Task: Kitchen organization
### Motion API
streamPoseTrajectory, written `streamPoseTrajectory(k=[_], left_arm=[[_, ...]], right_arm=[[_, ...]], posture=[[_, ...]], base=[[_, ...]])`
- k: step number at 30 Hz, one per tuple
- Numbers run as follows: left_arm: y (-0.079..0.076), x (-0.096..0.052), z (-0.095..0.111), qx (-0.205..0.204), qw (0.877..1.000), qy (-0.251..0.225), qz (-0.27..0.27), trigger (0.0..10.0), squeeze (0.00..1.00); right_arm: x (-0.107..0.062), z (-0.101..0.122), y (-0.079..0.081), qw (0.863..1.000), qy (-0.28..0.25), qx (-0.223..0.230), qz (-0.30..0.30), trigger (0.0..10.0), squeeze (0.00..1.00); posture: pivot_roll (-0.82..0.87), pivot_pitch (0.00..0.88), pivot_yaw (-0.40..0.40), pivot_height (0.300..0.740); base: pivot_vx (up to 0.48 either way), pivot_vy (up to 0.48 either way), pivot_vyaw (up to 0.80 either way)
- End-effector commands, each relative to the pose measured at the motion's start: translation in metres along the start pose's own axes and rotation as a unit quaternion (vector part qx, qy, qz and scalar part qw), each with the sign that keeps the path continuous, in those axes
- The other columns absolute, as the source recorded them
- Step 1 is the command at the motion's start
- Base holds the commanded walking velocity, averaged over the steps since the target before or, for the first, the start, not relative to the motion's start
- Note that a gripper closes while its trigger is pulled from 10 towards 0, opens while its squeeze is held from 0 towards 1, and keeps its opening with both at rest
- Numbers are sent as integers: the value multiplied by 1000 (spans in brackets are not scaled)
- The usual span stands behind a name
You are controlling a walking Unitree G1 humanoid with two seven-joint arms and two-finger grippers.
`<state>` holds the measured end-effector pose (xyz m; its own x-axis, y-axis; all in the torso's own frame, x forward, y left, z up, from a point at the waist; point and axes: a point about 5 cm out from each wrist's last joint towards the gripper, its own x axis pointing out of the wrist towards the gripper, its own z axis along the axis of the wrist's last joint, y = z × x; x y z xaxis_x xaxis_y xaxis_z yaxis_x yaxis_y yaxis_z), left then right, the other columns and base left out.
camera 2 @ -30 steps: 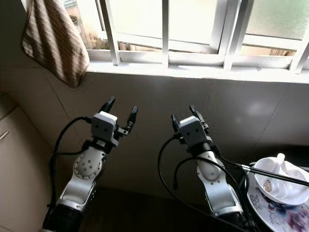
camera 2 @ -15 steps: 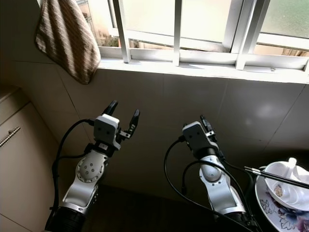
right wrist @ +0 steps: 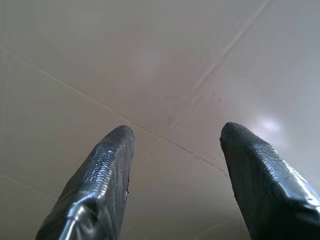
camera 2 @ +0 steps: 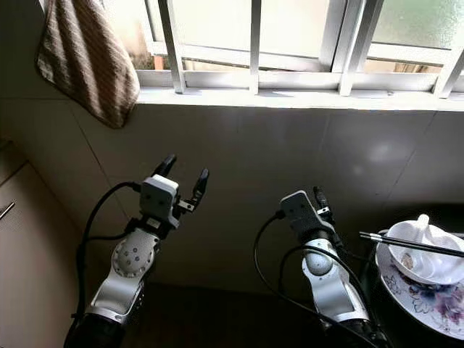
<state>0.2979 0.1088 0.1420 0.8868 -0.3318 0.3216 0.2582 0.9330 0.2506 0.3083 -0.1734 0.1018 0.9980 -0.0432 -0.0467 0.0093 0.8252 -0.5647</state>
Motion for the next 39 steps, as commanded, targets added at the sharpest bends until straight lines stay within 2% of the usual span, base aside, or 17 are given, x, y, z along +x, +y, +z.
streamPoseTrajectory(k=[1, 4, 9, 13, 14, 15, 17, 18, 19, 22, 26, 30, 39], left_arm=[[-3, 1, -1, -4, 1000, 6, -9, 10000, 0], [-5, 1, 0, -5, 1000, 5, -16, 10000, 0], [-4, 1, 0, -9, 1000, 2, -7, 10000, 0], [-3, 1, 0, 0, 1000, 2, -8, 10000, 0], [-4, 1, -1, -1, 1000, 4, -9, 10000, 0], [-4, 1, -1, -1, 1000, 4, -9, 10000, 0], [-5, 0, -1, 0, 1000, 6, -11, 10000, 0], [-5, 0, -1, 0, 1000, 6, -11, 10000, 0], [-6, 0, -2, 1, 1000, 8, -11, 10000, 0], [-6, 0, -4, 2, 1000, 12, -12, 10000, 0], [-7, 0, -5, 2, 1000, 16, -15, 10000, 0], [-8, 0, -6, 3, 1000, 18, -19, 10000, 0], [-7, -1, -8, 5, 1000, 20, -18, 10000, 0]], right_arm=[[0, 4, -1, 1000, -15, -11, 3, 10000, 0], [-2, 21, 6, 996, -78, -15, 31, 10000, 0], [-2, 21, 10, 996, -72, 22, 50, 10000, 0], [-2, 22, 5, 996, -82, -16, 33, 10000, 0], [-1, 20, 3, 995, -83, -40, 24, 10000, 0], [-1, 20, 3, 995, -83, -40, 24, 10000, 0], [-1, 16, -1, 991, -82, -101, 13, 10000, 0], [-1, 16, -1, 991, -82, -101, 13, 10000, 0], [0, 10, -2, 989, -73, -124, 16, 10000, 0], [1, 3, -5, 986, -65, -154, 25, 10000, 0], [4, -3, -9, 982, -62, -175, 39, 10000, 0], [9, -17, -19, 970, -47, -235, 45, 10000, 0], [17, -39, -42, 967, 12, -254, 24, 10000, 0]], posture=[[28, 0, 35, 740], [27, 0, 37, 740], [27, 0, 36, 740], [27, 0, 34, 740], [27, 0, 34, 740], [27, 0, 34, 740], [27, 0, 34, 740], [27, 0, 34, 740], [27, 0, 33, 740], [27, 0, 33, 740], [24, 0, 35, 740], [23, 0, 36, 740], [30, 0, 32, 740]], base=[[0, 480, -800], [0, 480, 0], [0, 438, -320], [0, 0, -800], [0, 0, 0], [0, 0, 0], [0, 0, 0], [0, 0, 0], [0, 0, 0], [0, 0, 0], [0, 0, 0], [0, 0, 0], [0, 0, 0]])
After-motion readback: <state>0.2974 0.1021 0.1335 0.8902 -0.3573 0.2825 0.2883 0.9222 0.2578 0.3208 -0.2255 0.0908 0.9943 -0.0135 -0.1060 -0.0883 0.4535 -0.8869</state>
